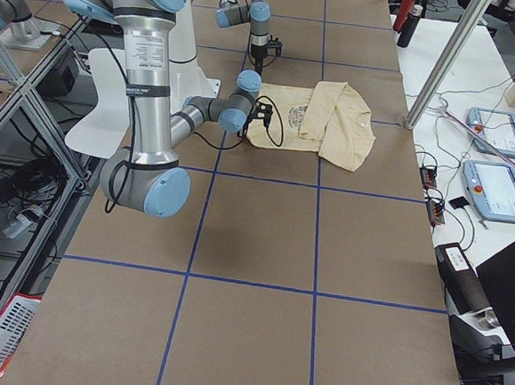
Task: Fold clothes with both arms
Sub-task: 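Grasp the hem corners with the left and right grippers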
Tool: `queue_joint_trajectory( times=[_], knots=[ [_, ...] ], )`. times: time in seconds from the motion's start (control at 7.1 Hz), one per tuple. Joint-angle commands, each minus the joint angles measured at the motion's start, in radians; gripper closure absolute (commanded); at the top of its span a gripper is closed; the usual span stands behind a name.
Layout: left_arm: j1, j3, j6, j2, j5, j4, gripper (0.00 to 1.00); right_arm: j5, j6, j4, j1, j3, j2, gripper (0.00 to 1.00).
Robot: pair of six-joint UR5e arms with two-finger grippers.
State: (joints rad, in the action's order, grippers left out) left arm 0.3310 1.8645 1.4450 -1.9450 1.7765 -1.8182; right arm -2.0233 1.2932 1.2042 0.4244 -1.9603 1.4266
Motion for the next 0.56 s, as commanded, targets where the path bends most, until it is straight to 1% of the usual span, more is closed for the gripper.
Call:
queue_joint_trajectory(
  times=[0.0,0.28,0.42],
  knots=[
    [-0.026,0.001,0.002,-0.011,0.000,0.049,0.12,0.000,0.000,0.000,0.004,0.000,0.000,1.00],
    [-0.046,0.001,0.002,-0.011,0.000,0.056,0.13,0.000,-0.002,0.000,0.005,0.001,0.000,1.00],
    [-0.047,0.001,0.002,-0.011,0.000,0.057,0.17,-0.002,-0.002,0.000,0.011,0.001,0.001,1.00]
  ],
)
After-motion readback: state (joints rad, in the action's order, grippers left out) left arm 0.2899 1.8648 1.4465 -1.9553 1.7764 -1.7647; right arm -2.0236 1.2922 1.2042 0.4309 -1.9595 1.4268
